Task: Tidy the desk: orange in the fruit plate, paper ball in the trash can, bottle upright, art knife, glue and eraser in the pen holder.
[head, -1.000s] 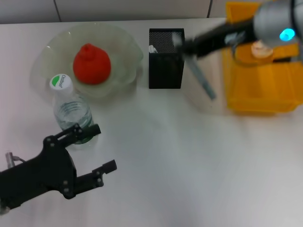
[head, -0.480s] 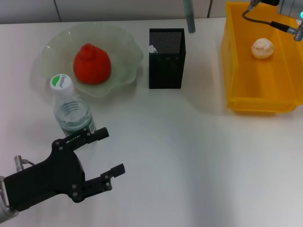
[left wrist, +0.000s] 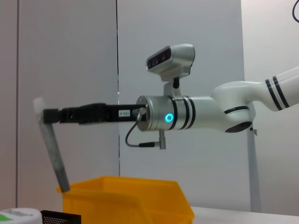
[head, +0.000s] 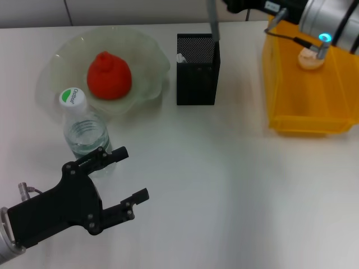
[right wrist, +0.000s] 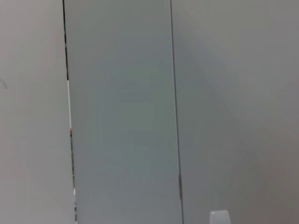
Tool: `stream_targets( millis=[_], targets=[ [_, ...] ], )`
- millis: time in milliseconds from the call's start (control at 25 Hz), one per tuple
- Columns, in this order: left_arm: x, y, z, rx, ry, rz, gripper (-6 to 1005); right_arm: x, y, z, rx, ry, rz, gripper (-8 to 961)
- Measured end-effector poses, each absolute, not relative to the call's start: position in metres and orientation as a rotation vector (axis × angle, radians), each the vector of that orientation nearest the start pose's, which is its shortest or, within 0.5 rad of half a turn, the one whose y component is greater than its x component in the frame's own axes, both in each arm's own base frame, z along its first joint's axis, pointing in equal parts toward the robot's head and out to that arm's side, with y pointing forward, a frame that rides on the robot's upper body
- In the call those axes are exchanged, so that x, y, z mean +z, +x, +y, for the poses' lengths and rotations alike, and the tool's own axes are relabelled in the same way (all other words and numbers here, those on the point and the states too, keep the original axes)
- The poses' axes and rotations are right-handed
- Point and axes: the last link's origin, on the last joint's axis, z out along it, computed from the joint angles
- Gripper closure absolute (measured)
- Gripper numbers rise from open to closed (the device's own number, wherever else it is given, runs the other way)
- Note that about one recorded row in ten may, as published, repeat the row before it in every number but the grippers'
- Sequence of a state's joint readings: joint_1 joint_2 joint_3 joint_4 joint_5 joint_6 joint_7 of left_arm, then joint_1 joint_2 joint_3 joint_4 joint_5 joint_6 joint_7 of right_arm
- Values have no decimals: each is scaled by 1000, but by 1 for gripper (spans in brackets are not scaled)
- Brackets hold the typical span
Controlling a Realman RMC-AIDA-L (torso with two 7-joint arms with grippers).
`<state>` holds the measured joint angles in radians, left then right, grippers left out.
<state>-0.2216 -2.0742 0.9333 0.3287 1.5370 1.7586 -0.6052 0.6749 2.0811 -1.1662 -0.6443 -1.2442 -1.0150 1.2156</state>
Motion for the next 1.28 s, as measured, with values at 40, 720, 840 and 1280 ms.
stream_targets(
  millis=[40, 720, 840, 1280],
  targets=[
    [-32, -300, 206, -1074, -2494, -192, 214, -12, 159, 425, 921, -2353, 379, 822],
    [-31, -301, 208, -1070, -2487, -200, 215, -24, 172, 420, 894, -2368, 424, 640],
    [-26, -300, 211, -1088, -2444, -189, 215, -13, 177, 407, 967, -2366, 416, 530],
    [-8, -292, 207, -1194, -2352, -79, 215, 30, 230, 345, 1206, -2181, 466, 333]
  ],
)
